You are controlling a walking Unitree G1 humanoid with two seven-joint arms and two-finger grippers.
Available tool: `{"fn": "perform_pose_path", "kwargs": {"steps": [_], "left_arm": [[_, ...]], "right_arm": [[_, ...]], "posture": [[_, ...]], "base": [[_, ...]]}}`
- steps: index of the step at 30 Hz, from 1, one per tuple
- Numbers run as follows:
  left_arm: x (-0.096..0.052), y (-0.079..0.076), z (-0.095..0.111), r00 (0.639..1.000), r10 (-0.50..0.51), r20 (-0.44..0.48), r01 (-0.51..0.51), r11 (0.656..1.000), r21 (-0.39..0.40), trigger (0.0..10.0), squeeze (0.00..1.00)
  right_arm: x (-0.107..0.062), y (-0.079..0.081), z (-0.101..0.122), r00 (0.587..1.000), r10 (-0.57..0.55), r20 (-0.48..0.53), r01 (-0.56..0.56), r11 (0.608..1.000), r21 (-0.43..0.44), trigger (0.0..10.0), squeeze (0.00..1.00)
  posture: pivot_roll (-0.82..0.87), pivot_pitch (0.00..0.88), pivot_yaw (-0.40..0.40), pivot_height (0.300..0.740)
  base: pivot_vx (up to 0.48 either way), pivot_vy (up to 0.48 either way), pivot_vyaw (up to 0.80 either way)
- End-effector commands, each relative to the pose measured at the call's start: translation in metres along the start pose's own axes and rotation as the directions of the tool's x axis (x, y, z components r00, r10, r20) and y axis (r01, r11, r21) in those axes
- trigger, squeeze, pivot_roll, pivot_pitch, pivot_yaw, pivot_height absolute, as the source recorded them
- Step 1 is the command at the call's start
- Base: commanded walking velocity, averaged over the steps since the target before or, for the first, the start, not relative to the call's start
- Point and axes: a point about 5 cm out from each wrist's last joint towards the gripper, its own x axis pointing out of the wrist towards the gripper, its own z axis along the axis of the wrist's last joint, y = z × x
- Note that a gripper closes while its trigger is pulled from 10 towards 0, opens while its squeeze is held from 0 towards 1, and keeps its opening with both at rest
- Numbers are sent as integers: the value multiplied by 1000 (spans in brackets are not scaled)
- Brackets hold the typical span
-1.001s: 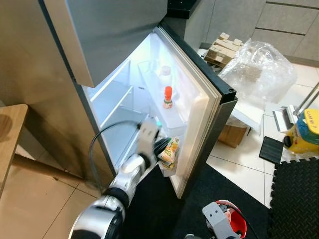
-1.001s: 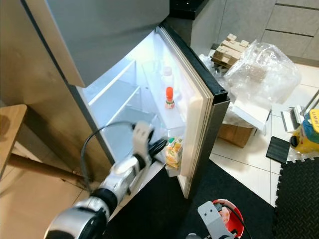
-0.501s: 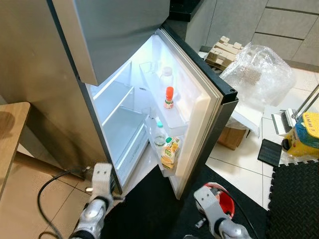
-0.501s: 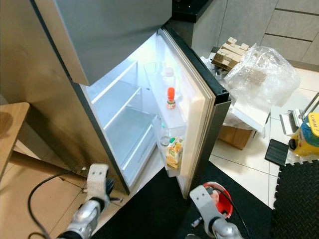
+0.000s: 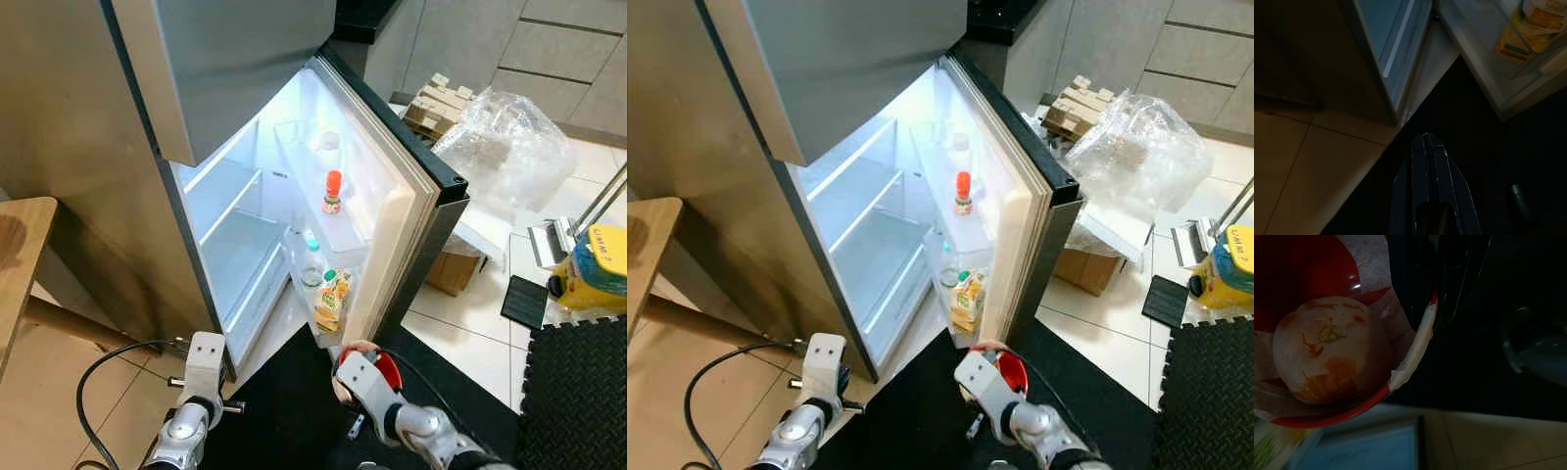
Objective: Restocking fridge
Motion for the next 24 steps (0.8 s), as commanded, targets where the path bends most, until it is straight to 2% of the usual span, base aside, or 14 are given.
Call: {"fn": "perform_pose_path", "kwargs": {"steps": [1,4,5,6,9,11,12,13,16,17,18,19,21,24], "left_arm": [[-2,-6,-6,1000,-14,-19,14,1000,3,10000,0],[-2,-6,-6,1000,-15,-18,15,1000,8,10000,0],[-2,-6,-6,1000,-15,-18,15,1000,8,10000,0],[-1,-6,-4,1000,-14,-11,14,1000,6,10000,0],[-1,-7,-1,999,-32,8,31,999,10,10000,0],[-1,-11,1,997,-64,31,63,998,28,10000,0],[-1,-21,5,987,-149,66,144,987,74,10000,0],[-2,-25,7,979,-187,82,179,980,91,10000,0],[-5,-42,15,925,-347,154,335,937,102,10000,0],[-5,-42,15,925,-347,154,335,937,102,10000,0],[-8,-51,25,875,-430,224,417,903,103,10000,0],[-9,-54,30,853,-458,249,445,889,113,10000,0],[-10,-55,32,840,-475,262,460,880,121,10000,0],[-13,-64,44,766,-568,302,550,821,150,10000,0]], "right_arm": [[-1,-2,4,1000,-1,23,2,999,-43,10000,0],[-4,-12,6,1000,-6,17,8,992,-123,10000,0],[-4,-12,6,1000,-6,17,8,992,-123,10000,0],[-9,-25,9,1000,-14,12,16,983,-183,10000,0],[-12,-35,12,1000,-28,13,30,978,-206,10000,0],[-13,-39,14,999,-41,15,43,977,-209,10000,0],[-16,-47,17,998,-61,21,64,977,-205,10000,0],[-16,-49,18,997,-70,25,74,978,-197,10000,0],[-17,-53,20,996,-85,29,89,977,-195,10000,0],[-17,-53,20,996,-85,29,89,977,-195,10000,0],[-17,-54,20,996,-87,29,91,975,-202,10000,0],[-17,-54,21,996,-87,30,91,975,-203,10000,0],[-17,-54,21,996,-86,30,91,975,-204,10000,0],[-16,-53,22,996,-84,35,90,974,-208,10000,0]], "posture": [[-169,104,-23,700],[-169,101,-24,700],[-169,101,-24,700],[-168,94,-31,700],[-167,92,-35,700],[-165,90,-37,700],[-164,89,-41,700],[-164,87,-43,700],[-162,88,-44,700],[-162,88,-44,700],[-162,87,-44,700],[-161,87,-44,700],[-161,87,-44,700],[-160,87,-41,700]], "base": [[0,0,0],[0,0,0],[0,0,0],[0,0,0],[0,0,0],[0,0,0],[0,0,0],[0,0,0],[0,0,0],[0,0,0],[0,0,0],[0,0,0],[0,0,0],[0,0,0]]}}
